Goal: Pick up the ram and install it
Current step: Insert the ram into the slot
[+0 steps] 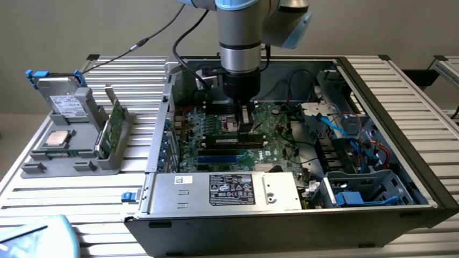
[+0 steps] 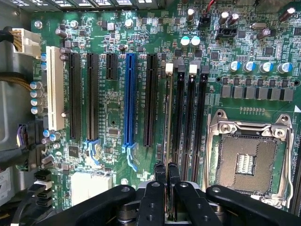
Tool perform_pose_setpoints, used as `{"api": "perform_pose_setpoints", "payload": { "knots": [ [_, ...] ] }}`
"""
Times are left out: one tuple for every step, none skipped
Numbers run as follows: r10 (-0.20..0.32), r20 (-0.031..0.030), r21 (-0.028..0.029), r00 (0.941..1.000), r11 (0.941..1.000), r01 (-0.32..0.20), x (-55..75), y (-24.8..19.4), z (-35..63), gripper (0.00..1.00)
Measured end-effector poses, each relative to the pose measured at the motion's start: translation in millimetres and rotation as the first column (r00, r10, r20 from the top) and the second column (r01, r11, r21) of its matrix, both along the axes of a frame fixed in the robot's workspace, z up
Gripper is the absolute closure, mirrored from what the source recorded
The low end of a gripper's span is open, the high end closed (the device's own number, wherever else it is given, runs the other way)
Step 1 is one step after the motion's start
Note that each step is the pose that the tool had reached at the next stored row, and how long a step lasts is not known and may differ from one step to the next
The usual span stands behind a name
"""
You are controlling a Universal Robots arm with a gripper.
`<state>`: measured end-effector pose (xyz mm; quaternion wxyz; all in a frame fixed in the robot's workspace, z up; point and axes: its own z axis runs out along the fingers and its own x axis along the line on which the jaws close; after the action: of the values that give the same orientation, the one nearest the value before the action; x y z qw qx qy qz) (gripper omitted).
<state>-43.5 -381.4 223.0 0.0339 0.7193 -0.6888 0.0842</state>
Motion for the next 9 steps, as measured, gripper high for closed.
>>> {"api": "perform_pose_setpoints", "payload": {
  "knots": [
    [-0.001,0.0,-0.0002,1.0,1.0,0.001,0.0,0.0,-0.2,0.87],
    [-0.002,0.0002,0.0003,1.0,1.0,0.002,0.0,0.1,-0.6,0.87],
    [-0.003,0.0003,0.0003,1.0,1.0,0.003,0.0,0.1,-0.7,0.87],
    [-0.005,0.0002,0.0001,1.0,1.0,0.005,0.0,0.0,-0.8,0.87],
    [-0.007,0.0002,0.0,1.0,1.0,0.007,0.0,0.0,-0.8,0.87],
    [-0.009,0.0002,0.0001,1.0,1.0,0.009,0.0,0.1,-1.0,0.87],
    [-0.01,0.0001,0.0,0.9999,0.9999,0.01,0.0,0.0,-1.0,0.87],
    [-0.012,0.0001,-0.0001,0.9999,0.9999,0.012,0.0,0.0,-1.1,0.87],
    [-0.013,0.0001,-0.0002,0.9999,0.9999,0.013,0.0,0.0,-1.2,0.87]
  ]
}}
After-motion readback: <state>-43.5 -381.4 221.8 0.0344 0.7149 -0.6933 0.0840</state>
